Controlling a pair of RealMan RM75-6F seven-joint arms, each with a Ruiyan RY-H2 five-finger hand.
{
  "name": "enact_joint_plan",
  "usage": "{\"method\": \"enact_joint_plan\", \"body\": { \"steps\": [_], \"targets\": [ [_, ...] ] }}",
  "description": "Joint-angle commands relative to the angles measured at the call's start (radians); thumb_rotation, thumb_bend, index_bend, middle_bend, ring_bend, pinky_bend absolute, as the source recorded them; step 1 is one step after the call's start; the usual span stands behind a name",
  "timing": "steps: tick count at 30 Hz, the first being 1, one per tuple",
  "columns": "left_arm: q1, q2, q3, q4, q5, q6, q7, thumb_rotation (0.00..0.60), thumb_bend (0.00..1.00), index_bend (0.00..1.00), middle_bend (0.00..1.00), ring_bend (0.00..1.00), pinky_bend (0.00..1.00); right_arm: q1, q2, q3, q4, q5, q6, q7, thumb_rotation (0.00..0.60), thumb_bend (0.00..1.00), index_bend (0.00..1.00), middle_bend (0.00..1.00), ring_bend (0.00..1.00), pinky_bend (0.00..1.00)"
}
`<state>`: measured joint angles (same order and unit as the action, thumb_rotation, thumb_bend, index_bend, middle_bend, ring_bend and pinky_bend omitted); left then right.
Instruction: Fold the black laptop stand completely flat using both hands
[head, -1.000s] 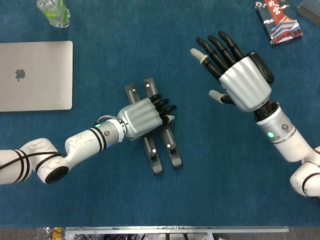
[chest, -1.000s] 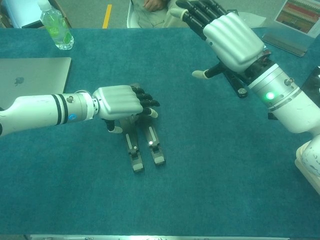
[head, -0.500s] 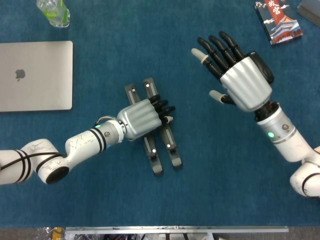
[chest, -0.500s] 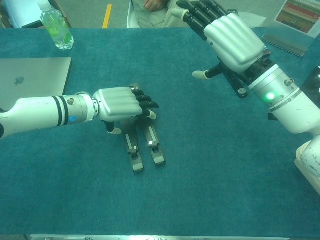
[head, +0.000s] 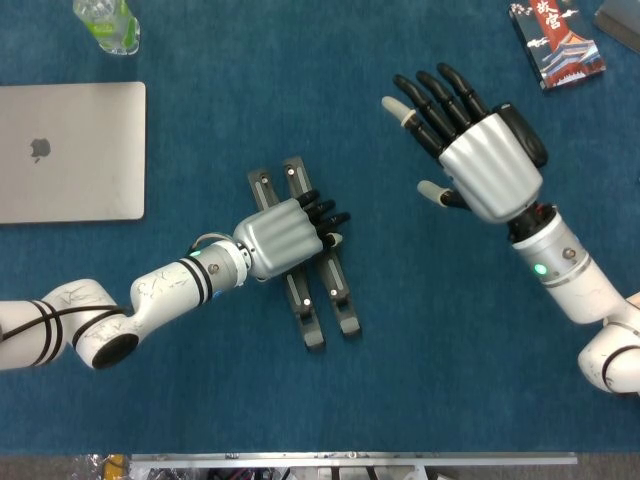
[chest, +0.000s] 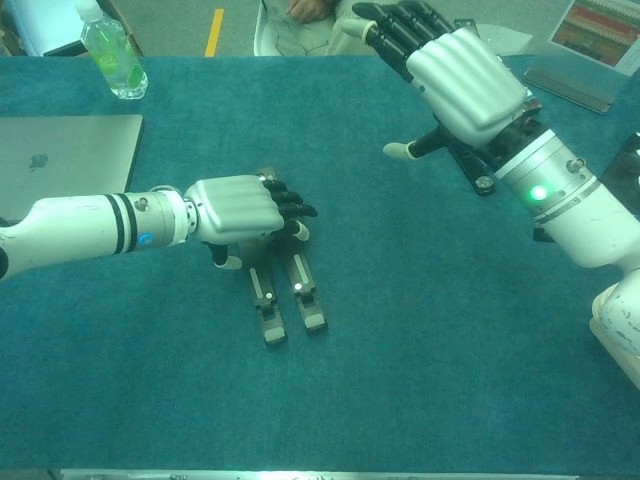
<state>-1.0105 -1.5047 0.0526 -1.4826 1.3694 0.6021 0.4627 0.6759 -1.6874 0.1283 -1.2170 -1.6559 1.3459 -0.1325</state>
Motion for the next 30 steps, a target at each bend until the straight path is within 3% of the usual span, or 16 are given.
{"method": "enact_joint_plan", "body": {
  "steps": [1, 30],
  "targets": [
    [-0.001, 0.002, 0.001, -0.002, 0.000, -0.002, -0.005, 0.600, 0.28, 0.28, 0.00, 0.00, 0.08, 0.000, -0.001, 0.000, 0.000, 0.001, -0.001, 0.002, 0.600, 0.00, 0.00, 0.00, 0.00, 0.03],
    [-0.009, 0.018, 0.006, -0.005, 0.002, -0.017, -0.047, 0.600, 0.43, 0.37, 0.00, 0.00, 0.08, 0.002, -0.011, 0.003, 0.006, 0.005, -0.007, 0.001, 0.600, 0.00, 0.00, 0.00, 0.00, 0.03]
  ]
}}
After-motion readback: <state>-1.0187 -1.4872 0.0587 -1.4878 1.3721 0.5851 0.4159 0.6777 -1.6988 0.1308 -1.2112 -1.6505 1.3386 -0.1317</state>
